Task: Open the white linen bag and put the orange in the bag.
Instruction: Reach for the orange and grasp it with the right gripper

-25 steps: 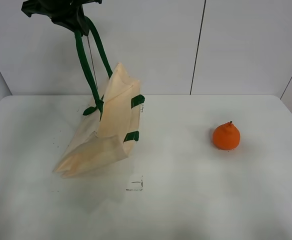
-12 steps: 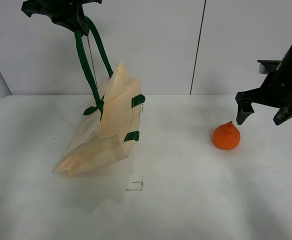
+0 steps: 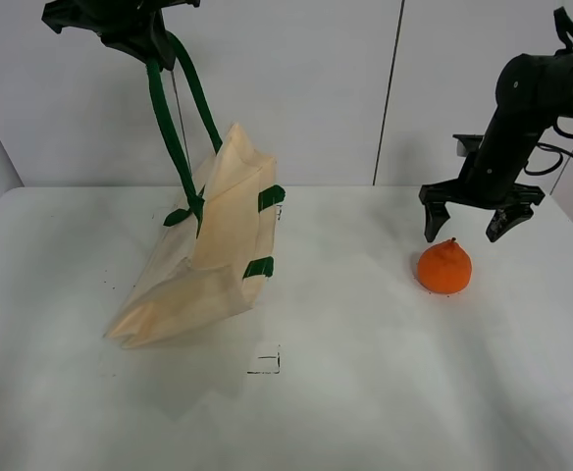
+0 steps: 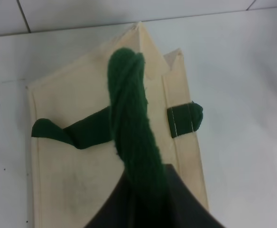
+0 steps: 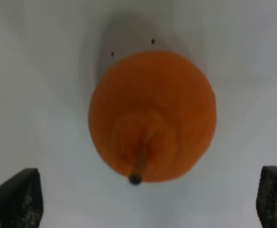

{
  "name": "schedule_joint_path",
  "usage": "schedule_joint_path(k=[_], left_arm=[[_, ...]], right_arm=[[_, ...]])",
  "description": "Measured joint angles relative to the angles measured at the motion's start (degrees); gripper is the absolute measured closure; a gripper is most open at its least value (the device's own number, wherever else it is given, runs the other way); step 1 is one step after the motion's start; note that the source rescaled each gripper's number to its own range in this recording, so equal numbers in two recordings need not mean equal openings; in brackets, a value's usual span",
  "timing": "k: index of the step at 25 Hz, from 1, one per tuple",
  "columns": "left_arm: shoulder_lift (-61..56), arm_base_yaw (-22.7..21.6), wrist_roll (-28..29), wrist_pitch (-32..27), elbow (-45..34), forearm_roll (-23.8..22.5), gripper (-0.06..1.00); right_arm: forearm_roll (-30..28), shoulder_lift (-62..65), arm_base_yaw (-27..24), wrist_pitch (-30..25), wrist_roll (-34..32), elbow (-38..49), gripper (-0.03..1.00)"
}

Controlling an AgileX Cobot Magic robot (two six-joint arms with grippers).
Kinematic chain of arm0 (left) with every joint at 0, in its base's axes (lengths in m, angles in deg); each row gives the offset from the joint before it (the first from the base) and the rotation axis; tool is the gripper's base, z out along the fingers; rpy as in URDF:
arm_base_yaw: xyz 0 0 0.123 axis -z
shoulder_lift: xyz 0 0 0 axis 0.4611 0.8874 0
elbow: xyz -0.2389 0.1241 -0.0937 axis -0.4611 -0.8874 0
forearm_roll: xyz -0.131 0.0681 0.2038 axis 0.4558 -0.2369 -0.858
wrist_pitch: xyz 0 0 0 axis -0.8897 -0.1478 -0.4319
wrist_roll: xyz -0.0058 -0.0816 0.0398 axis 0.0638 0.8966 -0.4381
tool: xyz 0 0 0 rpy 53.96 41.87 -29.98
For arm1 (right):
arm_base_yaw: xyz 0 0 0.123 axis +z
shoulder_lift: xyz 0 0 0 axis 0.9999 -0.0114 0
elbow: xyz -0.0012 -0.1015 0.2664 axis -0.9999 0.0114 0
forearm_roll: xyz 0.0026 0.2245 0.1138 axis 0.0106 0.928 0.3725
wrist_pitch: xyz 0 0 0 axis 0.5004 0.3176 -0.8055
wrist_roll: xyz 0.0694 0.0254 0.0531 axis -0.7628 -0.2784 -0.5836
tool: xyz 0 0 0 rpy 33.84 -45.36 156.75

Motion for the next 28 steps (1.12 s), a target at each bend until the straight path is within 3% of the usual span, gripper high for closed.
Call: schedule_joint_path(k=[17, 19, 21, 23, 24, 28], left_arm=[[0.0, 0.0, 0.0, 0.0, 0.0, 0.0, 0.94], [0.0, 0.0, 0.0, 0.0, 0.0, 0.0, 0.94], [0.0, 0.0, 0.0, 0.0, 0.0, 0.0, 0.94], [0.0, 0.0, 0.0, 0.0, 0.0, 0.0, 0.94], [0.0, 0.0, 0.0, 0.0, 0.0, 0.0, 0.94], [0.0, 0.0, 0.0, 0.0, 0.0, 0.0, 0.94]], right_arm=[[-0.3, -9.8, 0.0, 5.0, 0.5, -0.1, -0.01], [0.4, -9.9, 0.0, 5.0, 0.5, -0.1, 0.15], [0.7, -9.9, 0.0, 5.0, 0.5, -0.3, 0.45], [0.8, -9.7, 0.0, 4.4, 0.6, -0.9, 0.85], [0.8, -9.5, 0.0, 3.6, 0.6, -1.5, 0.96], [3.3, -8.4, 0.0, -0.9, 0.6, -5.2, 0.97]])
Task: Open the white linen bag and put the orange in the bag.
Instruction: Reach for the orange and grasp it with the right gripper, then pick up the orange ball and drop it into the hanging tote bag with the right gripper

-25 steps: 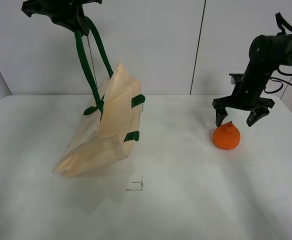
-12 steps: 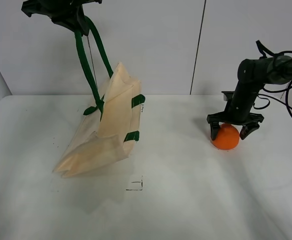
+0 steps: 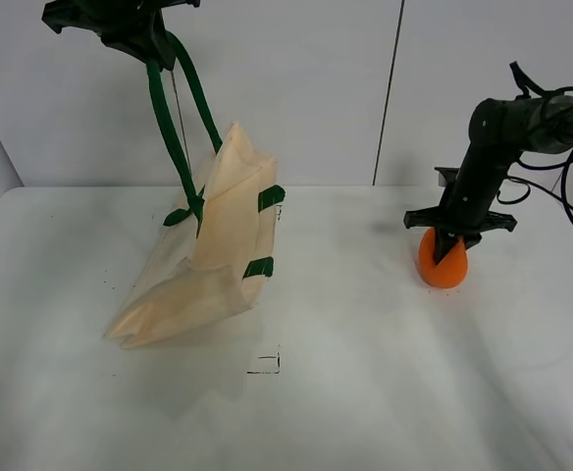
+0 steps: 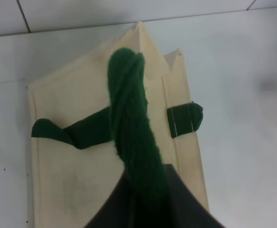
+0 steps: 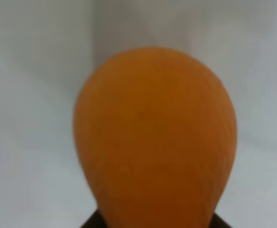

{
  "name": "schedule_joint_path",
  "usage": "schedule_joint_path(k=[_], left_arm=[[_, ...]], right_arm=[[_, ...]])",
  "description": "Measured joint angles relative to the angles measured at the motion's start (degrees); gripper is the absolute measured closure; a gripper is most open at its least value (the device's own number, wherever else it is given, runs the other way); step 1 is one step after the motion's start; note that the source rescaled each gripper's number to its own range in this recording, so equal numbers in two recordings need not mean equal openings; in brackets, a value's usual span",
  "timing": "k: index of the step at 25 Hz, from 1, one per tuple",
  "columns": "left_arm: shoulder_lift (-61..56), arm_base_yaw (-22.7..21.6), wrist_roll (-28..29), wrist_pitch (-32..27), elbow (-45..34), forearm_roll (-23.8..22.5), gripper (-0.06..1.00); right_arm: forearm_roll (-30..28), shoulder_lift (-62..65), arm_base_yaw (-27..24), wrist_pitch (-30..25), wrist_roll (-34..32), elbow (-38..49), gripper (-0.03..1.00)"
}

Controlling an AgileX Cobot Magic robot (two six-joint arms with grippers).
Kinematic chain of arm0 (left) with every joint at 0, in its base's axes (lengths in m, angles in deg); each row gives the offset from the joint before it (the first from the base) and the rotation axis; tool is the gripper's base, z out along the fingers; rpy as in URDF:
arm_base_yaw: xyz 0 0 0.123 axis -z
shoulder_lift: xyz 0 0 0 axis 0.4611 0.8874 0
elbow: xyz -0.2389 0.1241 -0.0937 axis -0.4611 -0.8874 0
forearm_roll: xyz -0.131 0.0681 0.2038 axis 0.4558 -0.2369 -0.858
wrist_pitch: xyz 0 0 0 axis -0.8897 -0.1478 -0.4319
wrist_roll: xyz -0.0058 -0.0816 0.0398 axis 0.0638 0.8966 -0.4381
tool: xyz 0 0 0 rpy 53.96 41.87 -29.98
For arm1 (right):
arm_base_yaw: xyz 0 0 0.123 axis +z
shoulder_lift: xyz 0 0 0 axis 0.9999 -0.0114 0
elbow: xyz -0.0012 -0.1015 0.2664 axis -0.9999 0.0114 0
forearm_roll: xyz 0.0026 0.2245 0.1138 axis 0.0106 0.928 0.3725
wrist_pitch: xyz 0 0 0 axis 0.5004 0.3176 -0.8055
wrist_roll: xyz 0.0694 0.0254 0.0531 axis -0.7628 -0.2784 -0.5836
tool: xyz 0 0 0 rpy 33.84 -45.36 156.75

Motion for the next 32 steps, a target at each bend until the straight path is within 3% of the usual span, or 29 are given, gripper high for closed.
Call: schedule_joint_path(k=[4, 12, 19, 26, 32], left_arm=[[0.0, 0.0, 0.0, 0.0, 0.0, 0.0, 0.94], [-0.8, 0.0, 0.0, 0.0, 0.0, 0.0, 0.94], [-1.4, 0.0, -0.1, 0.0, 0.0, 0.0, 0.94], [-1.4, 0.0, -0.1, 0.0, 0.0, 0.0, 0.94], [-1.4, 0.0, -0.1, 0.0, 0.0, 0.0, 0.94]], right_arm=[[5.9, 2.8, 0.0, -4.4, 1.5, -7.3, 0.97], [18.9, 7.6, 0.7, -4.9, 2.0, -18.5, 0.97], [21.7, 7.8, 8.9, -4.9, 2.0, -19.4, 0.97], [21.9, 5.2, 19.8, 3.0, 1.5, -19.4, 0.97], [21.9, -0.3, 25.4, 9.2, 1.3, -19.4, 0.97]])
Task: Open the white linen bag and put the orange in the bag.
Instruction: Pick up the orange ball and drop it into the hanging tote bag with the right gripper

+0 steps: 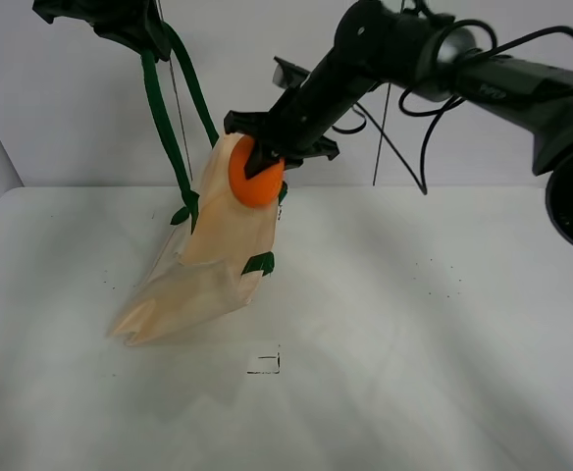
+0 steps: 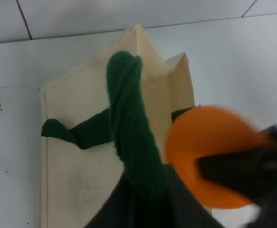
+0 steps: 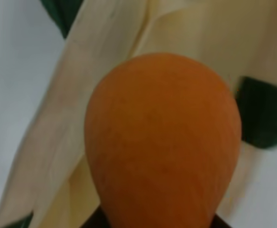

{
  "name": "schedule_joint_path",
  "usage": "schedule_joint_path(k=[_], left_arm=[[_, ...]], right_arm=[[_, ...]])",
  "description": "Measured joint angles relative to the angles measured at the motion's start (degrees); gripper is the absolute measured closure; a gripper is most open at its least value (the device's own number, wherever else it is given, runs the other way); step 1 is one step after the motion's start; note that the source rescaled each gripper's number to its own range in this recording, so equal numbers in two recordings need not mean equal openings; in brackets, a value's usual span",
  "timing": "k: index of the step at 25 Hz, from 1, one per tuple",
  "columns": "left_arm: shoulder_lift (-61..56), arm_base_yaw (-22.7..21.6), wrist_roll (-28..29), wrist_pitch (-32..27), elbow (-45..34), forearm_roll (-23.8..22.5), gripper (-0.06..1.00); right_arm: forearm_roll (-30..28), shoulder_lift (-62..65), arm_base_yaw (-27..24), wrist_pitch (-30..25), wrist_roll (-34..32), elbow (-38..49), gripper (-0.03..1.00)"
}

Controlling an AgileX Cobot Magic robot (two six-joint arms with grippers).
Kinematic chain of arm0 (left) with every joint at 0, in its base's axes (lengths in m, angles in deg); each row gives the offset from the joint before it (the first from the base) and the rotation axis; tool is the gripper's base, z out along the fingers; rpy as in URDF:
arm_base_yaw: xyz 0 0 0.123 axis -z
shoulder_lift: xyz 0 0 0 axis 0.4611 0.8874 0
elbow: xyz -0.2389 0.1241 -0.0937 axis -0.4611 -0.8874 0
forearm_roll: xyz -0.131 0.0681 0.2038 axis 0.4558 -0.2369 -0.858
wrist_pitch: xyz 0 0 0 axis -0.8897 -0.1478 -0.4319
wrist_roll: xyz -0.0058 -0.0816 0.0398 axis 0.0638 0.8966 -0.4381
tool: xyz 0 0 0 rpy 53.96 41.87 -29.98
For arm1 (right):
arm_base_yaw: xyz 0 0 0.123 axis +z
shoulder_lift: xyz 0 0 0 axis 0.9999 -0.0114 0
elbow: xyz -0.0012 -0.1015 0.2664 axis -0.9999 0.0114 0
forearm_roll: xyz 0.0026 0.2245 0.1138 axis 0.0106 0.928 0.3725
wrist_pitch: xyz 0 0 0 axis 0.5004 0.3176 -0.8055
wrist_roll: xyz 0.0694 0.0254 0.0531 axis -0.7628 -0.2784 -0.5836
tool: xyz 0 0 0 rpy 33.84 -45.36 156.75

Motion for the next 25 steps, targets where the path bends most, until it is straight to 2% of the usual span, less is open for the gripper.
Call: schedule_joint_path(k=[6, 7, 8, 10, 11, 12, 13, 15, 17, 22, 25], left_arm=[[0.0, 0.0, 0.0, 0.0, 0.0, 0.0, 0.94], [0.0, 0.0, 0.0, 0.0, 0.0, 0.0, 0.94], [0.0, 0.0, 0.0, 0.0, 0.0, 0.0, 0.94], [0.0, 0.0, 0.0, 0.0, 0.0, 0.0, 0.94], [0.0, 0.0, 0.0, 0.0, 0.0, 0.0, 0.94], [0.0, 0.0, 0.0, 0.0, 0.0, 0.0, 0.94], [0.0, 0.0, 0.0, 0.0, 0.0, 0.0, 0.94], [0.0, 0.0, 0.0, 0.0, 0.0, 0.0, 0.94], [0.0, 0.0, 0.0, 0.0, 0.0, 0.1, 0.94], [0.0, 0.0, 0.0, 0.0, -0.2, 0.1, 0.94], [0.0, 0.0, 0.0, 0.0, -0.2, 0.1, 0.94]], right_arm=[[0.5, -5.0, 2.8, 4.2, 0.1, 0.0, 0.96], [0.8, -5.5, 3.0, 4.3, 0.2, 0.0, 0.90], [1.3, -5.8, 3.0, 4.3, 0.2, 0.0, 0.79], [2.2, -6.2, 3.1, 4.1, 0.4, 0.0, 0.38], [2.2, -6.2, 3.1, 4.1, 0.9, 0.0, 0.23], [2.2, -6.2, 3.1, 4.1, 1.8, 0.0, 0.12], [2.0, -6.2, 3.1, 4.0, 2.5, 0.0, 0.06], [0.6, -6.1, 3.1, 3.3, 3.0, -0.4, 0.00], [-3.5, -6.1, 3.1, 0.4, 1.5, -2.0, -0.02], [-20.0, -5.1, 3.1, -12.0, -4.5, -9.3, -0.03], [-25.0, -4.8, 2.9, -13.9, -6.5, -11.8, -0.03]])
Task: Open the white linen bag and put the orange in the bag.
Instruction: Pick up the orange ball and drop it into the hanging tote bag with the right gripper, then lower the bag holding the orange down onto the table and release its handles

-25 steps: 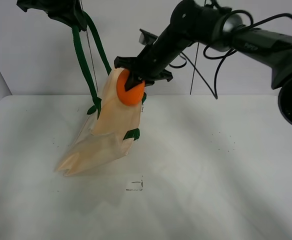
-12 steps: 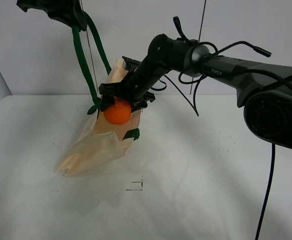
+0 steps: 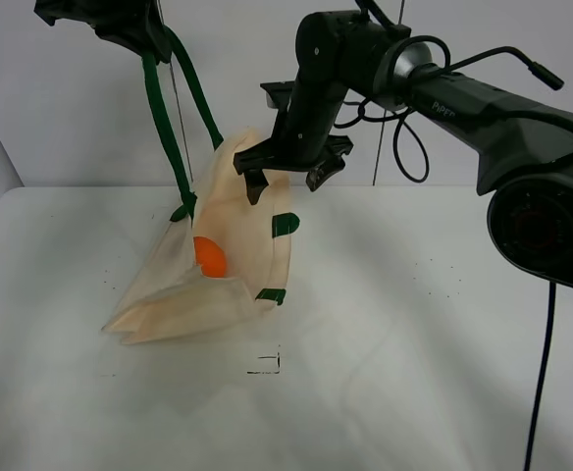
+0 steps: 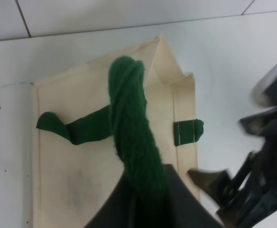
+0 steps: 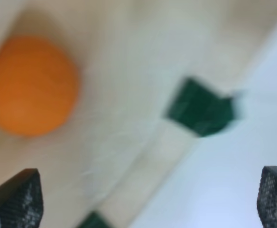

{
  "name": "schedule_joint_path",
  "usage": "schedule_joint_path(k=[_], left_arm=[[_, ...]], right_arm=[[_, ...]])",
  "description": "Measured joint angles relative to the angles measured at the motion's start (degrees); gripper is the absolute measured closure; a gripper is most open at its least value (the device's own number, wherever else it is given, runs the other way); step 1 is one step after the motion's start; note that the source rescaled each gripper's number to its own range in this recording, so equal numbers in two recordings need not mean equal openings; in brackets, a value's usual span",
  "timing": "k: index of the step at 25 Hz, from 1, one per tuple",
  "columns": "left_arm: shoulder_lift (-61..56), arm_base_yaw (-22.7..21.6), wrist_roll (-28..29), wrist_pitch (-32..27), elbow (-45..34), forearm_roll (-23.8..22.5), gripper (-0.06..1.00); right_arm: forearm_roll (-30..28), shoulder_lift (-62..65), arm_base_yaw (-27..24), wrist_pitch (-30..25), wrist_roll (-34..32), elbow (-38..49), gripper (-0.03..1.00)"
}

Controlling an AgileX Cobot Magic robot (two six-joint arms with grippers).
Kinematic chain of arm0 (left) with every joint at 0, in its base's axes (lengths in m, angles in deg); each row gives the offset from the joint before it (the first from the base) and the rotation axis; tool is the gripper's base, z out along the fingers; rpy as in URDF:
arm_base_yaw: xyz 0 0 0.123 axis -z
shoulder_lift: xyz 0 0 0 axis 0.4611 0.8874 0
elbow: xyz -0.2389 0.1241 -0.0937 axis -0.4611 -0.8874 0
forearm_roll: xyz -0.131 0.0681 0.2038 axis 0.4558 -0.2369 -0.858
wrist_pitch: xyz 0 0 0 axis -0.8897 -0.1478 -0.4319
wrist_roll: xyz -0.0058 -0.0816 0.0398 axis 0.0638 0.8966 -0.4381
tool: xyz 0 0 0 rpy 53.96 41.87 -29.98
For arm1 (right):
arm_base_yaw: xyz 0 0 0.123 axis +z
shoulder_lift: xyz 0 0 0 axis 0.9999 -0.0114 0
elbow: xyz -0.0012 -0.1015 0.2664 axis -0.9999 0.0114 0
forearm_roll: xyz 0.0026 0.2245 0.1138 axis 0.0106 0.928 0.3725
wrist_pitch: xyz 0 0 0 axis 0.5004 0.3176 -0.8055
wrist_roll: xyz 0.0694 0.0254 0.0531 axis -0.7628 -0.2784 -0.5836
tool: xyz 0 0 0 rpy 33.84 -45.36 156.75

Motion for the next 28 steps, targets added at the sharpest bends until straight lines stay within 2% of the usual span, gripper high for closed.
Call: schedule_joint_path(k=[6, 21, 28], left_arm=[[0.0, 0.0, 0.0, 0.0, 0.0, 0.0, 0.94], [0.0, 0.0, 0.0, 0.0, 0.0, 0.0, 0.94], [0.0, 0.0, 0.0, 0.0, 0.0, 0.0, 0.94]], right_arm=[[-1.5, -0.2, -2.9, -0.4, -0.7, -0.2, -0.03], [-3.7, -0.2, -23.7, -0.4, -0.5, -0.2, -0.03], [-3.2, -0.2, -27.7, -0.4, -0.4, -0.2, -0.03]])
